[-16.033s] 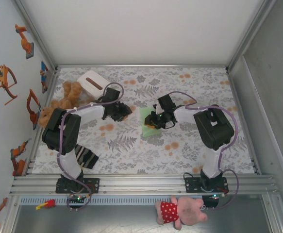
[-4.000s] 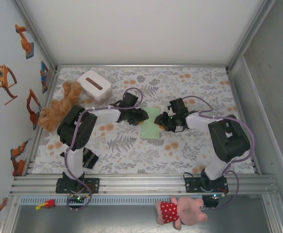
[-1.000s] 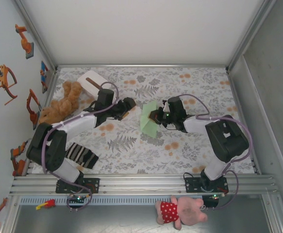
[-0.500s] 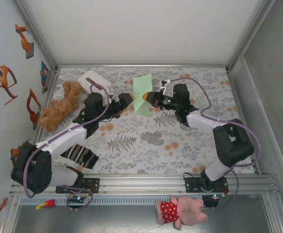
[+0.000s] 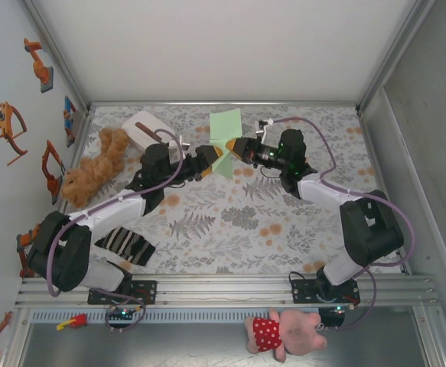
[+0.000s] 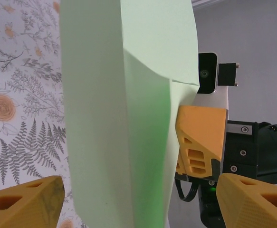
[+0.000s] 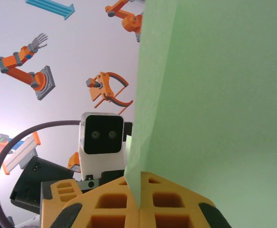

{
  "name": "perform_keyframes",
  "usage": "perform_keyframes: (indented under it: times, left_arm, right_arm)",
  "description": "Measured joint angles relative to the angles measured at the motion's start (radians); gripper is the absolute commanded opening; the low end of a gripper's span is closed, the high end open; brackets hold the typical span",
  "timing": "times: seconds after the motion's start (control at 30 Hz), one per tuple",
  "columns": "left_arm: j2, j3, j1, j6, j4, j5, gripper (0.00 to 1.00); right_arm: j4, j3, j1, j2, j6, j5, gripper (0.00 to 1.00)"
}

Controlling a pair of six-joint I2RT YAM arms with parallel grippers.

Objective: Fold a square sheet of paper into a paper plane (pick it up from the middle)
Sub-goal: Turn over the paper at the center of the table.

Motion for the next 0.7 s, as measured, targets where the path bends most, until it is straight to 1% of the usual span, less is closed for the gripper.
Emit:
perform_keyframes:
  times: [0.07, 0.17, 0.23, 0.27, 0.33, 0.43, 0.6, 0.67, 0.7]
  left_arm:
    - [0.006, 0.006, 0.0, -0.008, 0.011, 0.002, 0.77]
    - [0.013, 0.021, 0.0, -0.017, 0.019, 0.009, 0.69]
    - [0.016, 0.032, 0.0, -0.026, 0.024, 0.014, 0.61]
    - [0.018, 0.037, 0.0, -0.026, 0.027, 0.018, 0.58]
    - [0.023, 0.044, 0.0, -0.032, 0.038, 0.024, 0.55]
    - [0.03, 0.048, 0.0, -0.039, 0.049, 0.03, 0.48]
    - [0.034, 0.049, 0.0, -0.048, 0.053, 0.034, 0.38]
    - [0.034, 0.049, 0.0, -0.048, 0.052, 0.034, 0.34]
    - [0.034, 0.049, 0.0, -0.047, 0.051, 0.034, 0.3]
  right_arm:
    - [0.008, 0.0, -0.003, 0.0, 0.012, -0.003, 0.0]
    - [0.019, 0.0, -0.006, 0.0, 0.028, -0.008, 0.0]
    - [0.022, 0.0, -0.008, 0.0, 0.037, -0.013, 0.0]
    - [0.024, 0.0, -0.009, 0.0, 0.042, -0.015, 0.0]
    - [0.029, 0.0, -0.01, 0.0, 0.047, -0.019, 0.0]
    - [0.036, 0.0, -0.01, 0.0, 0.047, -0.022, 0.0]
    - [0.037, 0.0, -0.013, 0.0, 0.051, -0.022, 0.0]
    - [0.037, 0.0, -0.015, 0.0, 0.052, -0.022, 0.02]
    - [0.037, 0.0, -0.016, 0.0, 0.054, -0.022, 0.04]
